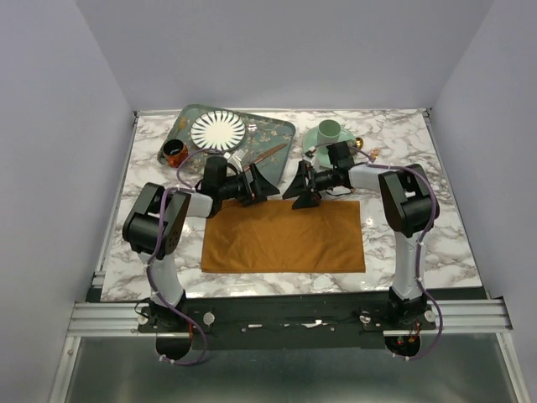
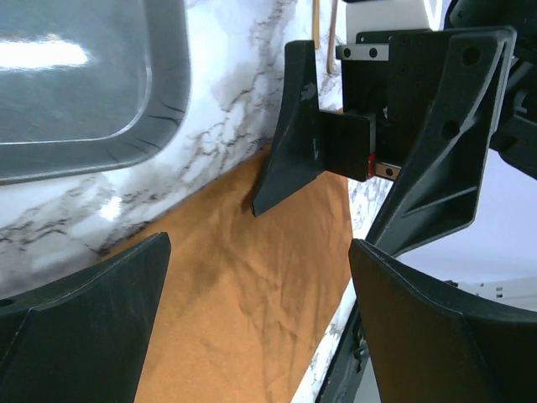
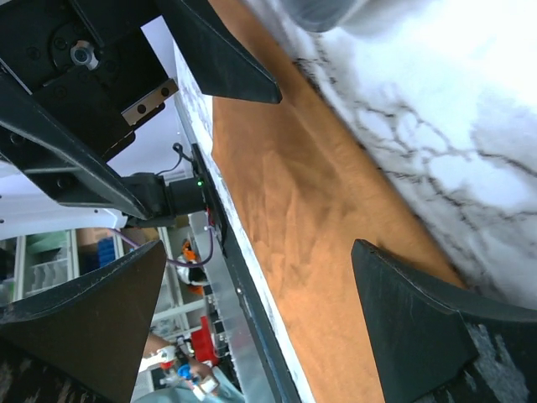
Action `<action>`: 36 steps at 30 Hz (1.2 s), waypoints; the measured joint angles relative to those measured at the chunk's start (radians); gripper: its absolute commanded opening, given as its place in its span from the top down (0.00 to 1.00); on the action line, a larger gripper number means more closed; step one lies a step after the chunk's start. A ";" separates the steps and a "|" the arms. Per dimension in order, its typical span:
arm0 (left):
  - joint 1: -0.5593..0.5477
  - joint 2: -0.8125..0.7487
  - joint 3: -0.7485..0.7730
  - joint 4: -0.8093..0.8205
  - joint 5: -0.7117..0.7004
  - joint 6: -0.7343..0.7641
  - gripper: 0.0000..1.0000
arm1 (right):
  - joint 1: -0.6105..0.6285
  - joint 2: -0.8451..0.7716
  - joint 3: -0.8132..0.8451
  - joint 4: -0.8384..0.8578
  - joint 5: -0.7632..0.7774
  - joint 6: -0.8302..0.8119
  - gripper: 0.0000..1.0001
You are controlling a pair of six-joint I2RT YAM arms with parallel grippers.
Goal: Fold the napkin into a case and place the utensils inside
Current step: Smooth out the rectangle-folded napkin at the center of the board.
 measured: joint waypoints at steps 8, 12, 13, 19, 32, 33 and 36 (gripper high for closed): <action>0.080 0.090 -0.006 0.080 0.045 -0.038 0.01 | 0.000 0.051 0.001 0.034 -0.038 0.012 0.00; 0.129 0.094 -0.046 0.142 0.090 -0.049 0.01 | -0.005 0.063 0.000 0.050 -0.062 0.018 0.00; 0.140 0.094 -0.058 0.157 0.100 -0.049 0.01 | -0.009 0.063 -0.004 0.055 -0.066 0.018 0.00; 0.204 0.088 -0.117 0.229 0.167 -0.047 0.01 | -0.028 0.063 -0.024 0.069 -0.086 0.019 0.00; 0.418 0.049 -0.173 0.203 0.268 0.015 0.01 | -0.050 0.063 -0.031 0.066 -0.102 0.019 0.00; 0.427 0.048 -0.173 0.200 0.274 0.019 0.01 | -0.051 0.063 -0.031 0.065 -0.102 0.018 0.00; 0.448 0.044 -0.174 0.187 0.291 0.032 0.01 | -0.055 0.063 -0.031 0.064 -0.103 0.018 0.00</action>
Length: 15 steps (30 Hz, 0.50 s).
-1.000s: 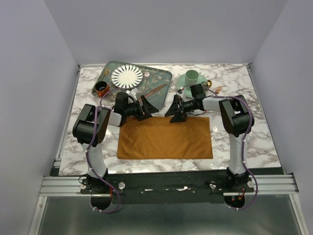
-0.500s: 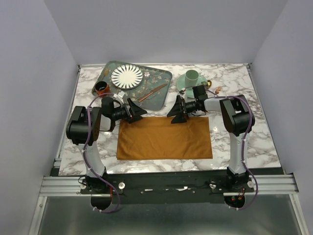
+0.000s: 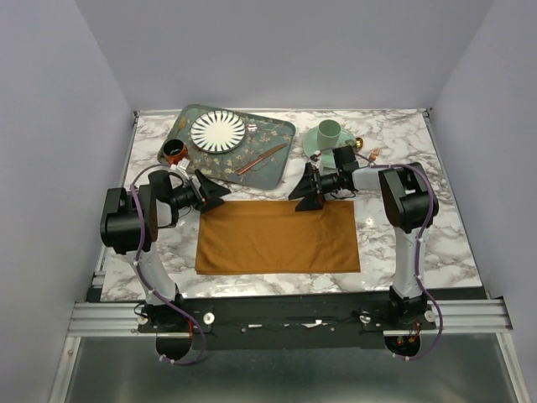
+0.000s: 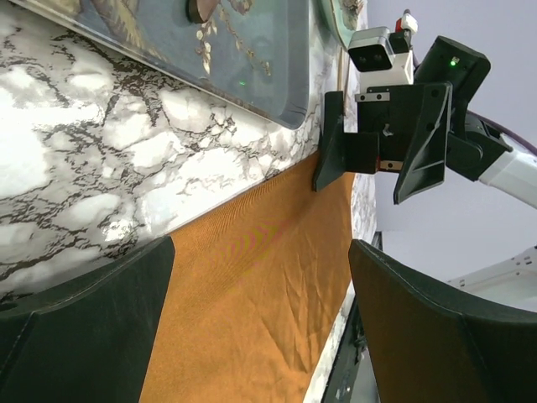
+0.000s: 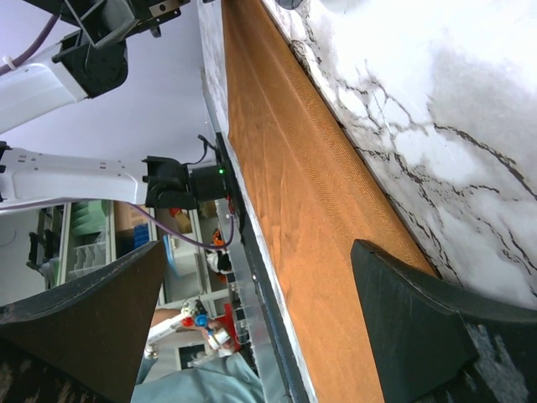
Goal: Fold the napkin into a case and place the utensils inside
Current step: Smooth out the rectangle-folded napkin at the center of the board.
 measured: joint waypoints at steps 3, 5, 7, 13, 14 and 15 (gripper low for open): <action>0.007 -0.027 -0.013 -0.024 0.005 0.024 0.01 | 0.000 -0.002 0.000 -0.002 -0.006 -0.003 0.00; 0.005 -0.055 -0.026 -0.043 0.005 0.037 0.01 | 0.000 -0.007 -0.001 -0.005 -0.006 -0.005 0.00; -0.005 -0.095 -0.039 -0.057 0.005 0.045 0.01 | 0.011 -0.023 -0.011 -0.001 -0.005 0.005 0.00; -0.063 -0.134 -0.041 -0.067 -0.011 0.055 0.01 | 0.071 -0.071 -0.012 0.076 -0.005 0.098 0.00; -0.068 -0.131 -0.041 -0.075 -0.015 0.059 0.01 | 0.087 -0.069 -0.002 0.098 -0.004 0.118 0.00; -0.069 -0.127 -0.039 -0.089 -0.024 0.067 0.01 | 0.098 -0.064 0.008 0.114 -0.004 0.136 0.00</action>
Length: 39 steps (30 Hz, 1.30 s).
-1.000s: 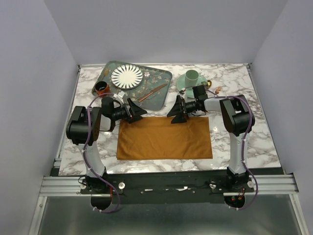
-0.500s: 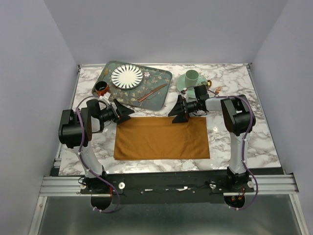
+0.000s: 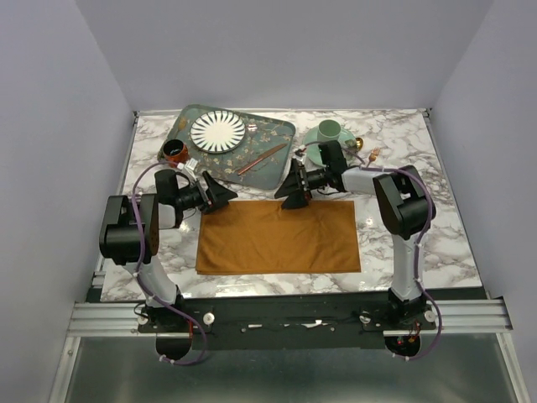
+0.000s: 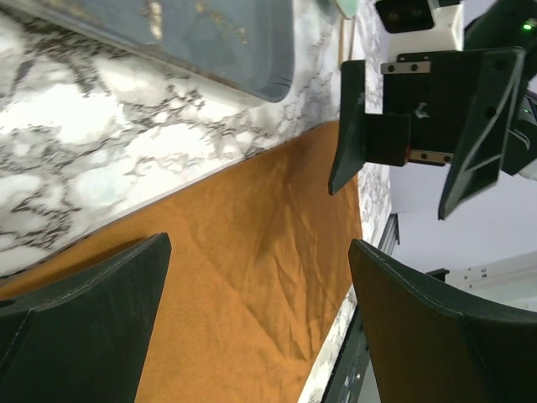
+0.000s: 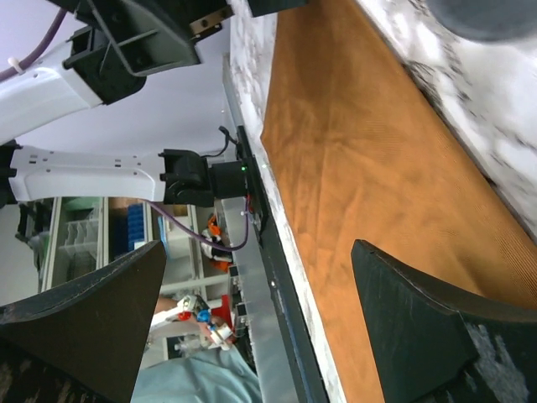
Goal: Fold the napkin into a case and place the utensils inside
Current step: Smooth out the rectangle-folded napkin at the center of the board.
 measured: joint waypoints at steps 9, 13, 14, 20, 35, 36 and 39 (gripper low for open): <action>0.020 0.033 0.052 -0.151 -0.041 0.082 0.01 | 0.003 0.104 0.028 0.063 -0.002 0.060 0.00; 0.032 0.037 0.076 -0.203 -0.042 0.107 0.01 | -0.042 0.108 0.000 0.065 -0.039 0.057 0.00; 0.034 0.038 0.079 -0.211 -0.042 0.110 0.01 | -0.050 0.108 -0.002 0.063 -0.045 0.052 0.00; 0.037 0.040 0.090 -0.235 -0.042 0.119 0.01 | -0.129 0.103 -0.003 -0.022 -0.085 -0.039 0.00; 0.046 0.040 0.108 -0.277 -0.042 0.128 0.01 | -0.277 0.095 0.047 -0.426 -0.109 -0.391 0.00; 0.046 0.040 0.109 -0.279 -0.042 0.129 0.01 | -0.280 0.095 0.051 -0.446 -0.108 -0.408 0.00; 0.048 0.040 0.111 -0.283 -0.042 0.132 0.01 | -0.297 0.095 0.064 -0.529 -0.101 -0.478 0.00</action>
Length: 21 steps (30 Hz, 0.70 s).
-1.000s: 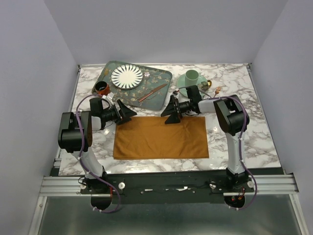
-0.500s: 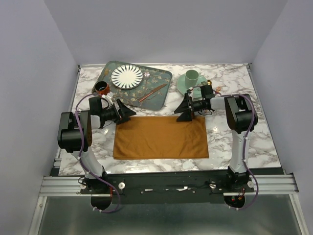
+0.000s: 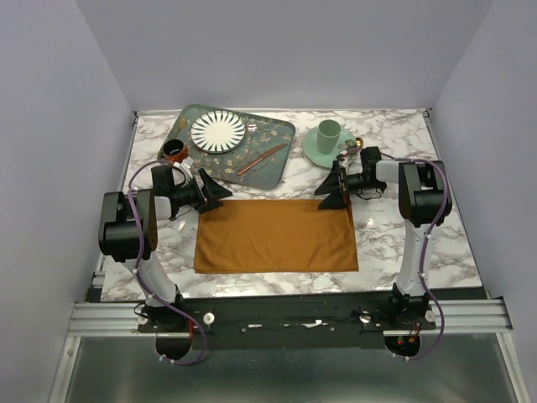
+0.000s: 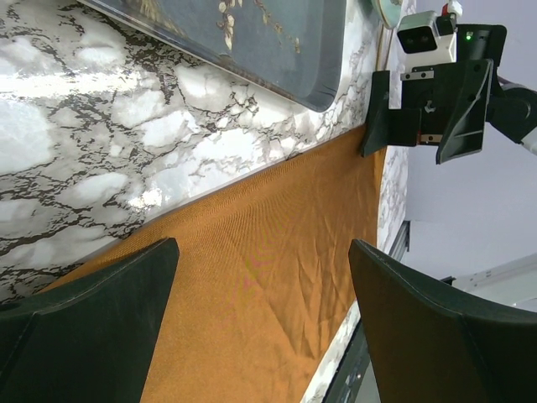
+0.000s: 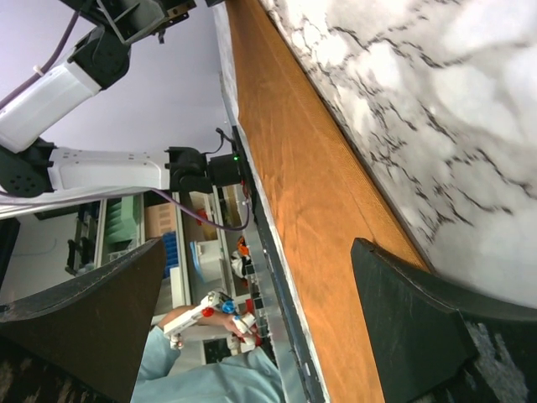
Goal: Fold the napkin into a case and place the utensils inside
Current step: Smooth out the rectangle-folded napkin at the center of the board.
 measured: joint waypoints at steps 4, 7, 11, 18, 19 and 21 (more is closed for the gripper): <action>0.002 0.000 0.000 -0.002 0.000 0.000 0.01 | -0.024 0.002 0.016 -0.093 0.011 -0.081 0.00; 0.003 0.000 0.004 -0.007 0.000 0.001 0.01 | -0.039 0.006 0.025 -0.135 0.013 -0.115 0.00; 0.003 0.000 0.006 -0.011 0.000 0.002 0.01 | -0.046 0.014 0.040 -0.177 0.013 -0.151 0.00; 0.004 -0.029 0.017 -0.050 -0.022 0.033 0.01 | -0.045 0.015 0.060 -0.214 0.018 -0.174 0.00; 0.006 -0.048 0.030 -0.094 -0.037 0.058 0.01 | -0.039 0.012 0.063 -0.220 0.019 -0.176 0.00; 0.010 -0.097 0.059 -0.158 -0.056 0.097 0.01 | -0.031 -0.003 0.064 -0.231 0.020 -0.179 0.00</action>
